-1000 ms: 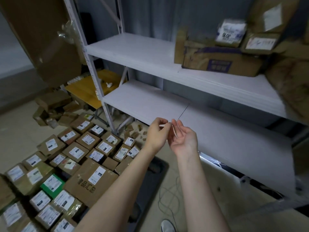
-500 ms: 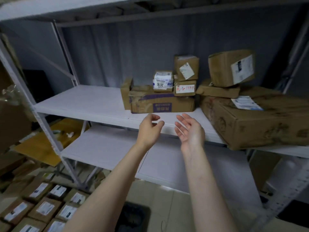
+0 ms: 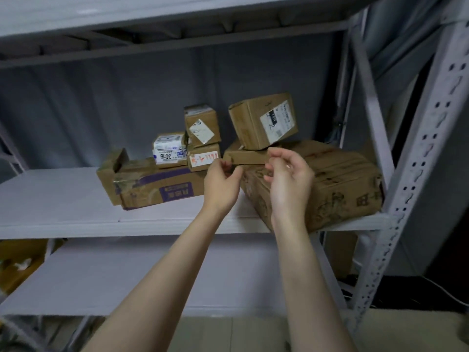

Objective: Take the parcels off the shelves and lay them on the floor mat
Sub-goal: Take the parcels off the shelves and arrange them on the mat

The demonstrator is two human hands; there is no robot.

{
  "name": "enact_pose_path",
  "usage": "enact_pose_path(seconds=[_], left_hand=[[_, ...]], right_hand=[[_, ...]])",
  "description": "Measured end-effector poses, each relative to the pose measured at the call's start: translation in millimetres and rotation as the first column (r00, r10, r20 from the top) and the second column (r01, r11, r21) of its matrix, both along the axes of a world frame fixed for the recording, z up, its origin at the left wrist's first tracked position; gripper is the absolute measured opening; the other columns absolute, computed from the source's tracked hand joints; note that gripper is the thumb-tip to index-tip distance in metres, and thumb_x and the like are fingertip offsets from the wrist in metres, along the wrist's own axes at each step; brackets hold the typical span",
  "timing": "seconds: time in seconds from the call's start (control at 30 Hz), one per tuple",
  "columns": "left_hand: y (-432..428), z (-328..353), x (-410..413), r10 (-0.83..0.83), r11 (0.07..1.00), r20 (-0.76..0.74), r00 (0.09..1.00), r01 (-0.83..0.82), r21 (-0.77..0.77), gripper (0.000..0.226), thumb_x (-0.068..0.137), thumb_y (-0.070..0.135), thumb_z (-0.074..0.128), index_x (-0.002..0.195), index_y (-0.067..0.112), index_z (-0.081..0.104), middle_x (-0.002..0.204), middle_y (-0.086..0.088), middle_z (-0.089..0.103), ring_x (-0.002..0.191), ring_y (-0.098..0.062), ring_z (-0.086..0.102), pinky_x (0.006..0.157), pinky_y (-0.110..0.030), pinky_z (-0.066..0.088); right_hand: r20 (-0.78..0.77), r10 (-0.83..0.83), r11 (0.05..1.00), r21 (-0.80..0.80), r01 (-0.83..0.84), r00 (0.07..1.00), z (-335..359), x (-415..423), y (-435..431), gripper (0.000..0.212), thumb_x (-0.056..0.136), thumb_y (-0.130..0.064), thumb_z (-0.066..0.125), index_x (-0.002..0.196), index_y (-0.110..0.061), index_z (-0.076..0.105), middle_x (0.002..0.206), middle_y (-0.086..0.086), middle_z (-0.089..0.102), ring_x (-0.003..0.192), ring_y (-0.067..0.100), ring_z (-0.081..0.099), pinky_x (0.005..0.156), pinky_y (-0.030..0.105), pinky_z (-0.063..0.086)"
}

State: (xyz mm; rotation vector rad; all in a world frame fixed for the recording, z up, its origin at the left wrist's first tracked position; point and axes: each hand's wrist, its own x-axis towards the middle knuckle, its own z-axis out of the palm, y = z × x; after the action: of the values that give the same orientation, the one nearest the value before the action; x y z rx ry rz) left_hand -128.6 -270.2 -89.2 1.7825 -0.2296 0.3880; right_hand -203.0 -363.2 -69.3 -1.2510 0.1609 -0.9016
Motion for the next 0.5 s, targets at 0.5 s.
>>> enact_pose_path(seconds=[0.5], left_hand=[[-64.9, 42.7, 66.2, 0.061, 0.998, 0.016, 0.998, -0.062, 0.033, 0.102, 0.073, 0.043, 0.082, 0.145, 0.003, 0.021, 0.143, -0.013, 0.041, 0.133, -0.026, 0.042, 0.108, -0.039, 0.041]], right_hand=[[-0.163, -0.077, 0.986, -0.161, 0.050, 0.984, -11.3, 27.7, -40.2, 0.017, 0.086, -0.013, 0.065, 0.088, -0.029, 0.072, 0.094, -0.005, 0.072, 0.087, 0.009, 0.068, 0.085, 0.037, 0.057]])
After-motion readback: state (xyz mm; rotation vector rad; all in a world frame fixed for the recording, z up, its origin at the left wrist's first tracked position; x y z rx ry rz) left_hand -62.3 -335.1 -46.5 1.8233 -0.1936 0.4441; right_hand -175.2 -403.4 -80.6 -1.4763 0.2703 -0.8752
